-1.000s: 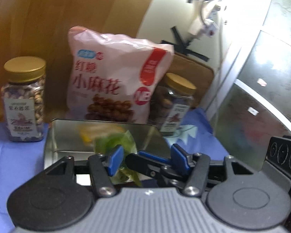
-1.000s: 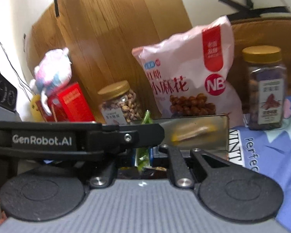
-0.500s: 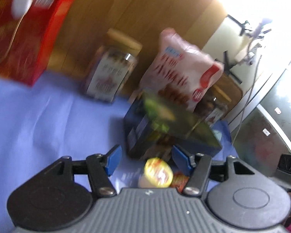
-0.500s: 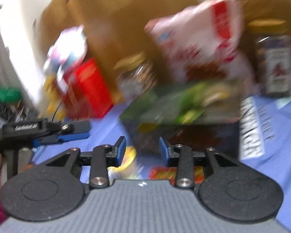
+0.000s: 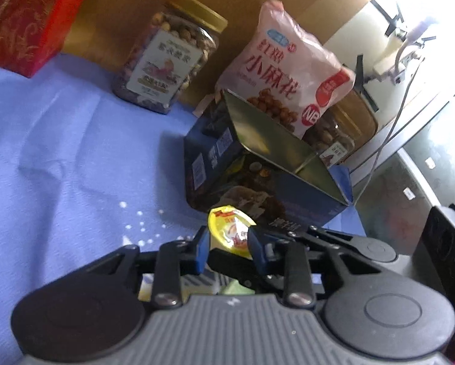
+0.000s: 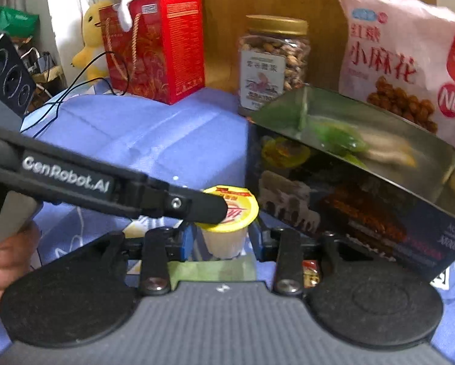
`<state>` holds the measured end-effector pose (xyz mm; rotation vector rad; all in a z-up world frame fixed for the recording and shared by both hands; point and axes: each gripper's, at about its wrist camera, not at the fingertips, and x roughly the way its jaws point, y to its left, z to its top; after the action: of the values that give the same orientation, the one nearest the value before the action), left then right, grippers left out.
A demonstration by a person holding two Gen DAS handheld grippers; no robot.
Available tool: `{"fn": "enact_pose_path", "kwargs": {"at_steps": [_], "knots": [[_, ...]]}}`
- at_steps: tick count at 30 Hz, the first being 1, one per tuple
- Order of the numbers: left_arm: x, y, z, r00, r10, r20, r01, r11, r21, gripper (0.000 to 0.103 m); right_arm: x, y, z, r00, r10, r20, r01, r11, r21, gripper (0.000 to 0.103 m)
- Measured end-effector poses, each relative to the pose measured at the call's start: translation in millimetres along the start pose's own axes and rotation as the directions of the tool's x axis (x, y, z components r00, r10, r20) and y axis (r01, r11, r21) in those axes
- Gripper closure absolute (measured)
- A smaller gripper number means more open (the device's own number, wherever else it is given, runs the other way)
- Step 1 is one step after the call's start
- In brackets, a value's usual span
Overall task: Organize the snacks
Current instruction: 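Grasp the yellow-lidded yogurt cup with the left tool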
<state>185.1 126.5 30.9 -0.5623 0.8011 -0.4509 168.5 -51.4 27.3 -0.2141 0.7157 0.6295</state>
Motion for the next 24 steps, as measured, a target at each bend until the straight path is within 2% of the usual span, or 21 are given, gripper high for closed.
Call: {"fn": "enact_pose_path", "kwargs": {"at_steps": [3,5,8,11,16,20,24], "knots": [[-21,-2,-4,0.999,0.012,0.037,-0.013,1.0,0.015,0.076,-6,15,0,0.999,0.007,0.035,-0.006,1.0,-0.021,0.064],[-38,-3,-10,0.997,0.046,0.06,-0.048,0.998,0.027,0.076,-9,24,2,0.999,0.032,0.044,-0.032,0.999,-0.014,0.064],[-63,-3,-24,0.991,0.111,0.07,-0.113,0.993,0.024,0.075,-9,40,5,0.995,0.099,0.025,-0.099,0.995,0.007,0.063],[-86,2,-43,0.987,0.148,0.066,-0.148,0.989,0.005,0.075,-9,58,0,0.986,0.166,-0.012,-0.166,0.986,0.023,0.064],[-114,7,-75,0.989,0.138,0.048,-0.136,0.99,-0.033,0.074,-25,90,-20,0.976,0.216,-0.039,-0.217,0.976,-0.009,0.063],[-119,5,-90,0.99,0.135,0.039,-0.134,0.991,-0.026,0.072,-38,104,-34,0.978,0.208,-0.034,-0.209,0.977,-0.04,0.062],[-115,8,-91,0.99,0.136,0.034,-0.134,0.99,-0.045,0.063,-37,106,-40,0.981,0.195,-0.016,-0.195,0.98,-0.035,0.061]]}}
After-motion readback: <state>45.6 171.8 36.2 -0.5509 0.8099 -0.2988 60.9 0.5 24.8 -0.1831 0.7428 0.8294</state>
